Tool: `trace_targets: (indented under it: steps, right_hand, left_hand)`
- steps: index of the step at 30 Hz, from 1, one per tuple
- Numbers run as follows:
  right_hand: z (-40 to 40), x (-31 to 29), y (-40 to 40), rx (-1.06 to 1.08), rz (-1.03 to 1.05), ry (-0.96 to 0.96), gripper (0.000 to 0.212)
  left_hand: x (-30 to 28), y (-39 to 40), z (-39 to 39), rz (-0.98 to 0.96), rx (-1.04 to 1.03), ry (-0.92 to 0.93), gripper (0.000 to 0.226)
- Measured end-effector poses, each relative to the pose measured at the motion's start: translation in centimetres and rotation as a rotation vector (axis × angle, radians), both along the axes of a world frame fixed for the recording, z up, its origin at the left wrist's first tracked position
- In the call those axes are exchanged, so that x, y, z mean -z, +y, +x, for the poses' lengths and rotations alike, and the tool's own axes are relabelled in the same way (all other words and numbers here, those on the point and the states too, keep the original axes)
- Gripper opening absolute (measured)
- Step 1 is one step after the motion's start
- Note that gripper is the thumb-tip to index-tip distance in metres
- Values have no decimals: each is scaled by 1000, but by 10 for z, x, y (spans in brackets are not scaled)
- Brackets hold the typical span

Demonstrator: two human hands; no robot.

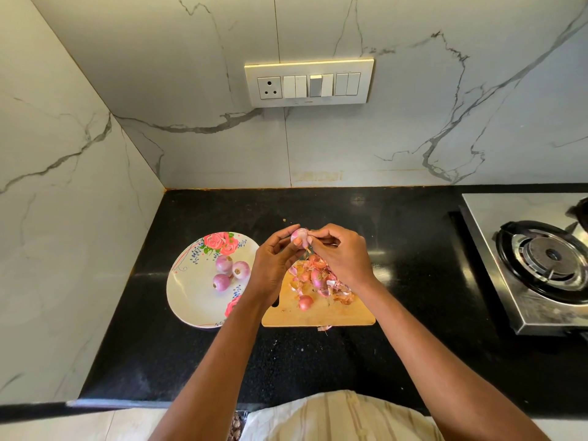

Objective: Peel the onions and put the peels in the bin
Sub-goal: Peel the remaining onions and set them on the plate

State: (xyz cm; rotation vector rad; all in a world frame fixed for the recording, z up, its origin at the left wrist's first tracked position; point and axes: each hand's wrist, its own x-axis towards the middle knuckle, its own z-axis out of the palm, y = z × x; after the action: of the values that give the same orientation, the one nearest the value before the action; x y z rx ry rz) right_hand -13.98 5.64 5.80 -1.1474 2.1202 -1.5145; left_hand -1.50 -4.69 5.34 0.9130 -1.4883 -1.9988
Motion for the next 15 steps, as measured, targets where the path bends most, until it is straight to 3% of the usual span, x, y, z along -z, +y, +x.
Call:
trace_targets:
  steps: [8, 15]
  right_hand:
    - [0, 9, 6, 76, 31, -25, 12]
    - [1, 3, 5, 10, -12, -188, 28]
  left_hand:
    - [2, 7, 1, 25, 22, -9, 30]
    - [1, 6, 1, -27, -8, -8, 44]
